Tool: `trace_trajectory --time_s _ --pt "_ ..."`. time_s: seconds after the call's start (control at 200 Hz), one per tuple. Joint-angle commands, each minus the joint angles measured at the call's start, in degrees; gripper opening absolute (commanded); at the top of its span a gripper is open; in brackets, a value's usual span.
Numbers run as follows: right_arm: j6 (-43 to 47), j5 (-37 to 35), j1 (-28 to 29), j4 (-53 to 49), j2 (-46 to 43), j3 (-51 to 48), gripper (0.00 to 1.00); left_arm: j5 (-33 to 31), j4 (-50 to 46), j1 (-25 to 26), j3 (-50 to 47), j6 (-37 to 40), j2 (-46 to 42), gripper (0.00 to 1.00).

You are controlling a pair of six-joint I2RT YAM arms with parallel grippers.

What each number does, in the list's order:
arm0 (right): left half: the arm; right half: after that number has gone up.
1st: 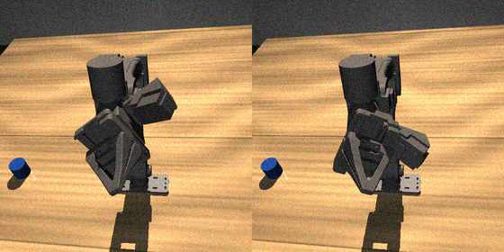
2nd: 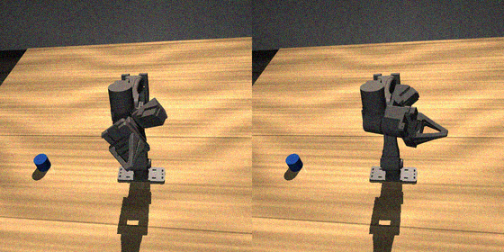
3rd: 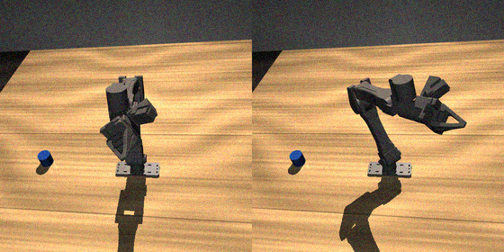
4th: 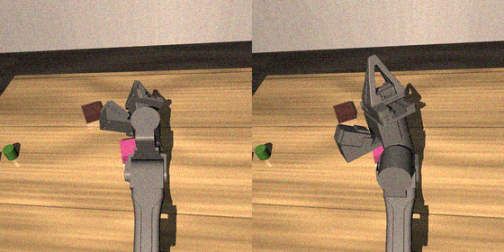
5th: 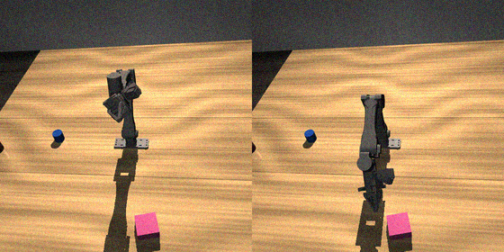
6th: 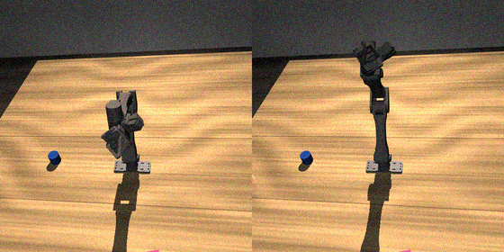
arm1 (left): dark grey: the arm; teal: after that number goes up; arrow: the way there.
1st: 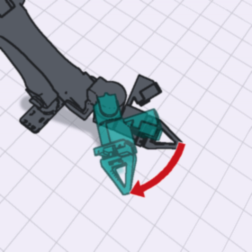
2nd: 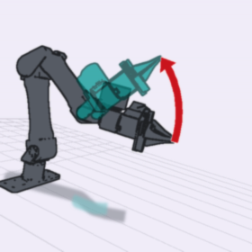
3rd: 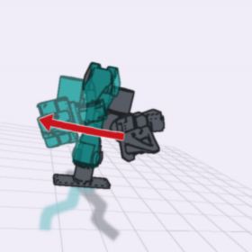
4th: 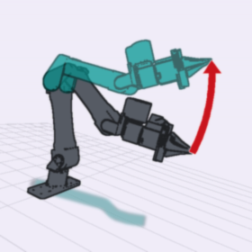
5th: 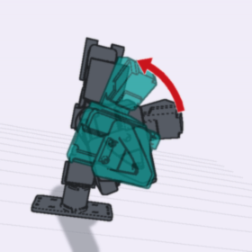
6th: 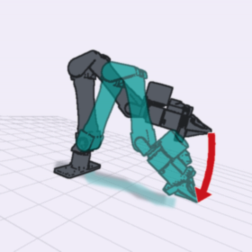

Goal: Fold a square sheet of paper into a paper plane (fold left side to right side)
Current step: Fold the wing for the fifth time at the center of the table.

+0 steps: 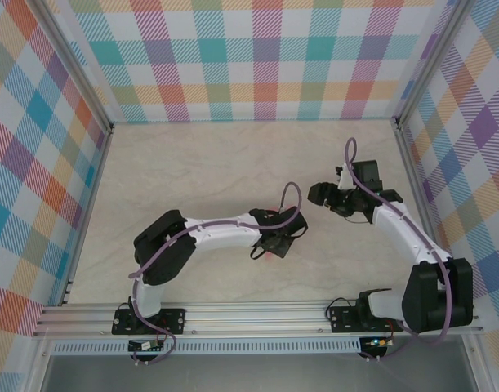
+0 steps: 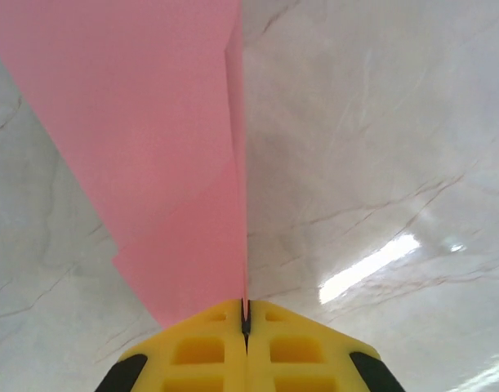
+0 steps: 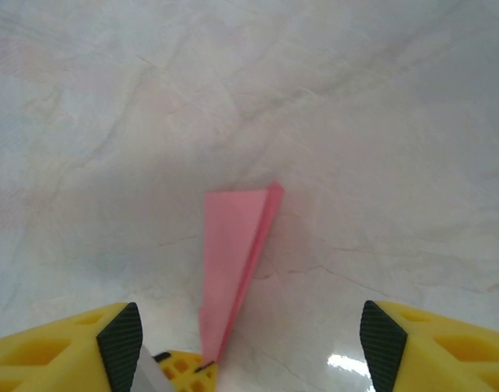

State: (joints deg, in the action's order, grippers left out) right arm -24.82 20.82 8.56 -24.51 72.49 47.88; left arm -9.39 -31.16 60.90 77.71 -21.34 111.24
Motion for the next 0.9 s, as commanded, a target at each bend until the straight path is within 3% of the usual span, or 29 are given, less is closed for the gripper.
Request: trace_trajectory --time_s 0.0,0.205,0.37,0.895 --pt "0.26 -0.78 -0.17 0.57 -0.84 -3.75 0.76 9.12 5.91 -2.52 -3.08 -3.23 -3.29 0.01" --pt "-3.77 8.63 0.64 12.11 1.2 -10.52 0.75 19.13 19.42 -7.41 -10.98 -9.15 -6.15 0.0" --pt "-5.89 9.0 4.8 17.06 5.58 -11.06 0.71 25.52 29.25 -10.2 -16.13 -14.35 -6.73 0.0" --pt "-13.68 9.7 11.52 30.39 16.83 -9.7 0.53 31.96 47.92 -14.79 -25.96 -26.17 -7.7 0.0"
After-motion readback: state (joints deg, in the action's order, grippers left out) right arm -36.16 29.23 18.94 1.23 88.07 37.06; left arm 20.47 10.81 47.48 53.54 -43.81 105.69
